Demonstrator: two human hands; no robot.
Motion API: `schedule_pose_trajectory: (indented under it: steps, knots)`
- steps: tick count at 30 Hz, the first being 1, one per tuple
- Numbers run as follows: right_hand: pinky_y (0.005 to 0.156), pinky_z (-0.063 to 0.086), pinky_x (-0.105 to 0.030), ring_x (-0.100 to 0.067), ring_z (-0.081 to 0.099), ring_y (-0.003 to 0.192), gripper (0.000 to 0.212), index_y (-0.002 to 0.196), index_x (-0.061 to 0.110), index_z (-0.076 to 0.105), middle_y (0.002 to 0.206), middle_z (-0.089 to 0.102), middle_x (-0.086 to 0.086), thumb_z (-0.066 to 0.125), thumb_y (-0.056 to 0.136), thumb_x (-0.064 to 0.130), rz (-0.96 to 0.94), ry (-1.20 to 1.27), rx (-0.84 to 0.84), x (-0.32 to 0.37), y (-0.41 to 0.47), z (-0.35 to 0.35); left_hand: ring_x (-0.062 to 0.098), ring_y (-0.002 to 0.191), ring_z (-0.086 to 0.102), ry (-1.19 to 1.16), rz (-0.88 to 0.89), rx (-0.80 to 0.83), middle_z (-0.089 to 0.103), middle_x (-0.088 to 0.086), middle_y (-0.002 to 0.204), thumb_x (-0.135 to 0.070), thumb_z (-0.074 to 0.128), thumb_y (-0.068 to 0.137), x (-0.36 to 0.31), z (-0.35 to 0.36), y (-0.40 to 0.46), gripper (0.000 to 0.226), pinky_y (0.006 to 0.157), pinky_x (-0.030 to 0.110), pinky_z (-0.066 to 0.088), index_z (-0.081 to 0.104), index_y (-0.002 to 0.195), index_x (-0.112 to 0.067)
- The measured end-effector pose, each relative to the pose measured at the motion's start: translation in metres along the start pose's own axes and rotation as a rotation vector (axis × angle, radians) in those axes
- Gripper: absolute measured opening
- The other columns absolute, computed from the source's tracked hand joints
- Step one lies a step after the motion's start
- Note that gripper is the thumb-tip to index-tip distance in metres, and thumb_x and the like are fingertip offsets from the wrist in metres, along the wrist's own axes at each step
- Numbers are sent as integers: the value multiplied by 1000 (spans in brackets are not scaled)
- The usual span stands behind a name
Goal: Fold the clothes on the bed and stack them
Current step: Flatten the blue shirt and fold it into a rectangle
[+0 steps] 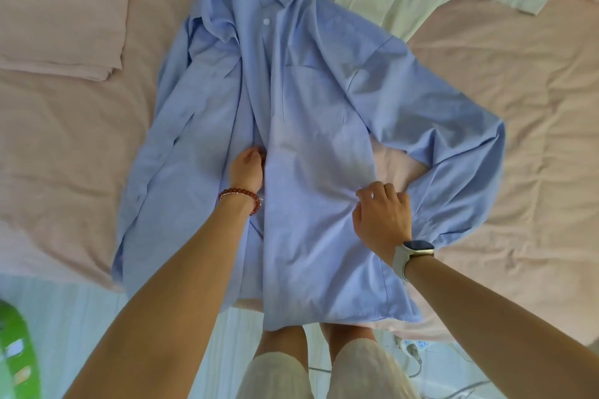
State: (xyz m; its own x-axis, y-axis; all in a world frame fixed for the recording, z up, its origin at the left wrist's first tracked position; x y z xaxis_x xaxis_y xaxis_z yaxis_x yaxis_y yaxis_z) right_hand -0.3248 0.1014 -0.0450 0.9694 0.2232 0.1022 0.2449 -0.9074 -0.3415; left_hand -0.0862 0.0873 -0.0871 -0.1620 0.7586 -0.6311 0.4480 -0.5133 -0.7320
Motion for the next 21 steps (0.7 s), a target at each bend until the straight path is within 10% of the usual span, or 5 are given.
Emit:
schedule_pose_trajectory:
  steps: [4,10,18,21]
  knots:
    - [88,42,-41,-32,46,120,42,128,9,52,131,49,-13,53,85,10,-97,244,85,29,20,8,14,47,57,-166,-131,168,62,2,53,-18,64,84,-15,18,14,22,47,21,47,60,63,-11]
    - [114,14,-34,-17,10,143,51,144,17,28,154,16,-3,39,94,15,23,239,236,29,27,30,22,67,63,134,172,48,63,5,69,-9,59,84,-43,15,27,17,70,37,55,58,69,-17]
    - [78,43,-46,-40,58,99,33,108,4,65,110,61,-19,54,77,7,216,237,-127,41,53,-5,27,66,48,203,351,20,51,16,74,-1,43,91,-104,37,70,14,61,23,43,52,90,9]
    - [86,43,-45,-35,54,112,43,121,10,59,124,56,-16,60,78,8,114,235,-118,56,71,-8,29,87,57,317,381,-20,61,20,100,-11,48,92,-122,42,90,15,77,30,41,52,99,1]
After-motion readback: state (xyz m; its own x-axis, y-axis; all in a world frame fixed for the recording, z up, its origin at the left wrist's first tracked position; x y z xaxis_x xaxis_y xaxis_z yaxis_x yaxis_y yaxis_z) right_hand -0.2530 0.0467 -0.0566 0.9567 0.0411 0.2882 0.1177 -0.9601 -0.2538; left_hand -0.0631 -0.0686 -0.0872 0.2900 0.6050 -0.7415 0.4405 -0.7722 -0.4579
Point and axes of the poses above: each hand's wrist, its own y-axis towards the middle knuckle, its own z-axis out of the palm, x = y × z, the point moved 5 cm from there along y, towards the middle knuckle
